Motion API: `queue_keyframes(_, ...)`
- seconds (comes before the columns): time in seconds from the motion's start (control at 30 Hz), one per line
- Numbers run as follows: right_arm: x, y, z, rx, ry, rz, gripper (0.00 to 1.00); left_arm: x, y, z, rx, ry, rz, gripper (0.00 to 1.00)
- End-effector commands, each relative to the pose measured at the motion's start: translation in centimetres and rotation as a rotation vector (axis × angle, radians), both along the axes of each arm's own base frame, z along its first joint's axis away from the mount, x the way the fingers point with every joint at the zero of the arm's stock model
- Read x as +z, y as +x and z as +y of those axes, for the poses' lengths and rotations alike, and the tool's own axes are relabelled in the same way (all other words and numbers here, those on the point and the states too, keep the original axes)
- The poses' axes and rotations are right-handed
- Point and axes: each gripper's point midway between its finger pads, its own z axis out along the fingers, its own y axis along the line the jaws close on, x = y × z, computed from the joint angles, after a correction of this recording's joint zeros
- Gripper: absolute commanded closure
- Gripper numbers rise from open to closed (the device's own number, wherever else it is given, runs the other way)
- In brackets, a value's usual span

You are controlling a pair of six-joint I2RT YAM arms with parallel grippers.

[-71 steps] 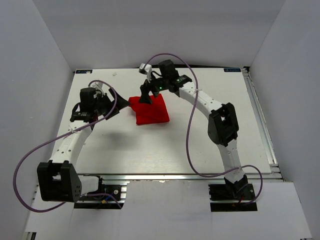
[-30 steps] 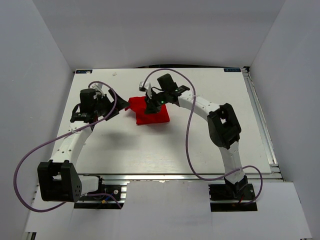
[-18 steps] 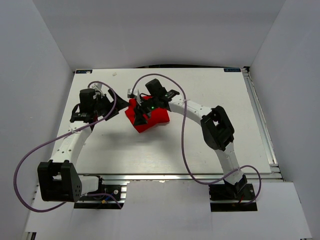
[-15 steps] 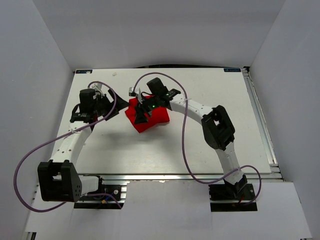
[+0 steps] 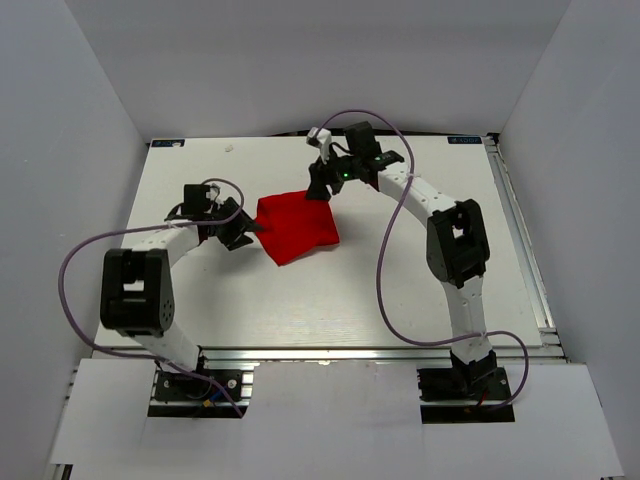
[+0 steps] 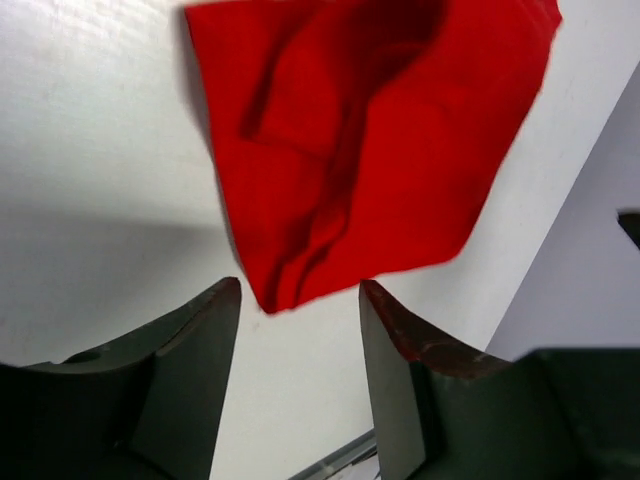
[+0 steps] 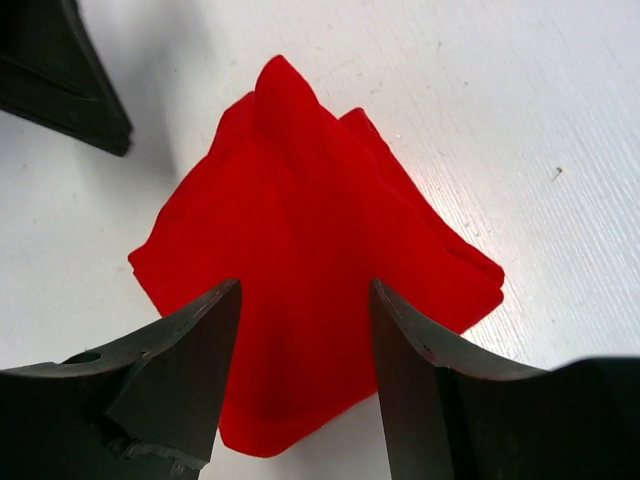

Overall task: Fold and stack the t-shirts
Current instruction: Smooth out wrinkles on the folded tshirt

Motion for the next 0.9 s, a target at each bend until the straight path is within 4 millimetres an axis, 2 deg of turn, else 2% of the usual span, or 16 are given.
queue_keyframes(0.0,1.3,-0.7,1.1,0.024,0.022,-0.028,0.40,2.1,3.5,-0.8,-0.002,-0.064,-0.090,0.41)
queue_keyframes(0.07,1.4,-0.6,0.5,0.003,0.032,-0.019,0.39,1.5,5.0,-1.2,-0.008,-0.100,-0.090,0.39)
queue_keyframes(0.1,1.2,-0.6,0.3,-0.001,0.031,-0.010,0.39,2.0,5.9,-1.4,-0.014,-0.110,-0.118,0.38)
queue_keyframes(0.23,0.9,-0.8,-0.5,-0.016,0.031,0.008,0.39,1.9,7.6,-2.5,-0.067,-0.174,-0.140,0.36)
queue_keyframes(0.3,0.6,-0.9,-1.0,-0.020,0.030,0.019,0.40,2.2,8.2,-3.0,-0.088,-0.205,-0.152,0.44)
queue_keyframes(0.4,0.3,-1.1,-1.3,-0.022,0.032,0.040,0.42,4.0,9.9,-3.7,-0.113,-0.257,-0.217,0.59)
queue_keyframes(0.5,0.0,-0.8,-1.8,-0.037,0.037,0.059,0.45,5.4,10.4,-4.1,-0.134,-0.288,-0.245,0.70)
queue_keyframes(0.57,0.0,-0.6,-2.0,-0.044,0.045,0.070,0.47,6.0,10.1,-4.2,-0.138,-0.295,-0.254,0.74)
queue_keyframes(0.67,-0.2,-0.2,-2.4,-0.053,0.057,0.100,0.50,6.2,9.7,-4.0,-0.140,-0.276,-0.273,0.74)
queue_keyframes(0.77,-0.4,-0.2,-2.5,-0.052,0.059,0.116,0.51,5.2,10.5,-3.7,-0.131,-0.261,-0.236,0.74)
queue_keyframes(0.87,-0.1,-0.4,-2.5,-0.047,0.063,0.116,0.51,5.7,11.2,-3.9,-0.127,-0.283,-0.254,0.74)
